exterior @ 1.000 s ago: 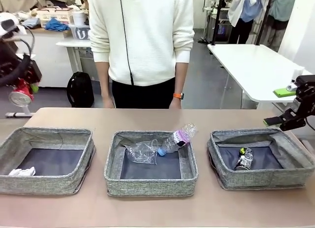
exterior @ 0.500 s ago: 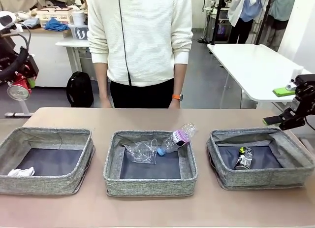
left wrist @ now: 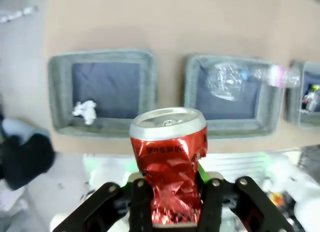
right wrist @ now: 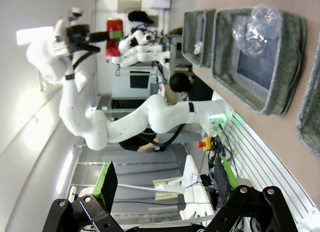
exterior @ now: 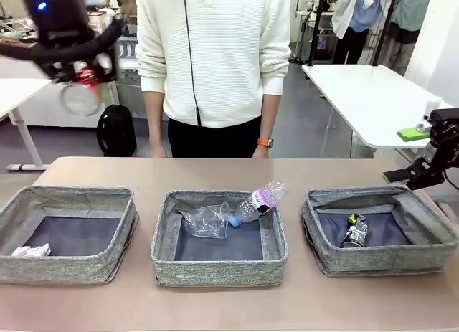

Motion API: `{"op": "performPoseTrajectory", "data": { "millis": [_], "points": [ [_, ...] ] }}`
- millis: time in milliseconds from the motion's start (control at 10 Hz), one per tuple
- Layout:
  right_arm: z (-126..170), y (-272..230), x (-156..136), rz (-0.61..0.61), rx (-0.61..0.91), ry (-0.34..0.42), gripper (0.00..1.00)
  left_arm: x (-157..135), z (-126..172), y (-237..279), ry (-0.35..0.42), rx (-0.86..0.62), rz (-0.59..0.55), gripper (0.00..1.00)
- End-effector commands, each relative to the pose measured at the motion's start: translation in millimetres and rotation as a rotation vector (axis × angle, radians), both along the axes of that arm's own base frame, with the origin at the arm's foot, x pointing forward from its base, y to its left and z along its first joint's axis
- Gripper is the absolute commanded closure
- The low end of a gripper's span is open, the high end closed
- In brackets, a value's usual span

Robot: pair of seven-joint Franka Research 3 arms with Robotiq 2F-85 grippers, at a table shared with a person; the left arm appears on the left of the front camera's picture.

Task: Sort the waste into the appropriate baskets.
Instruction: Pick up the waste item pointed out by the person.

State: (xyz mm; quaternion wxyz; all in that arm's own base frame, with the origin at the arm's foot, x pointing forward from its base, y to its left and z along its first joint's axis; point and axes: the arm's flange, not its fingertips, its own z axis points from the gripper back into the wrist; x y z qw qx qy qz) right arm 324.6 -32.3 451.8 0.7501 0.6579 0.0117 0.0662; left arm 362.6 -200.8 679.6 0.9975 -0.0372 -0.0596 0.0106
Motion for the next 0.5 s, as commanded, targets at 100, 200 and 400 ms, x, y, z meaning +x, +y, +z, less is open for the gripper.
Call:
{"op": "performPoseTrajectory", "data": {
  "millis": [100,200,400],
  "points": [
    [5.4,0.3,0.4,0.004,0.004,0.023,0.00,41.9,26.9,-87.8,-0.012,-0.022,0.068,0.71],
    [5.4,0.3,0.4,0.004,0.004,0.023,0.00,39.0,33.3,-126.2,0.024,-0.113,0.038,0.71],
    [5.4,0.3,0.4,0.004,0.004,0.023,0.00,43.3,41.9,-159.8,0.114,-0.186,-0.039,0.71]
  ]
}}
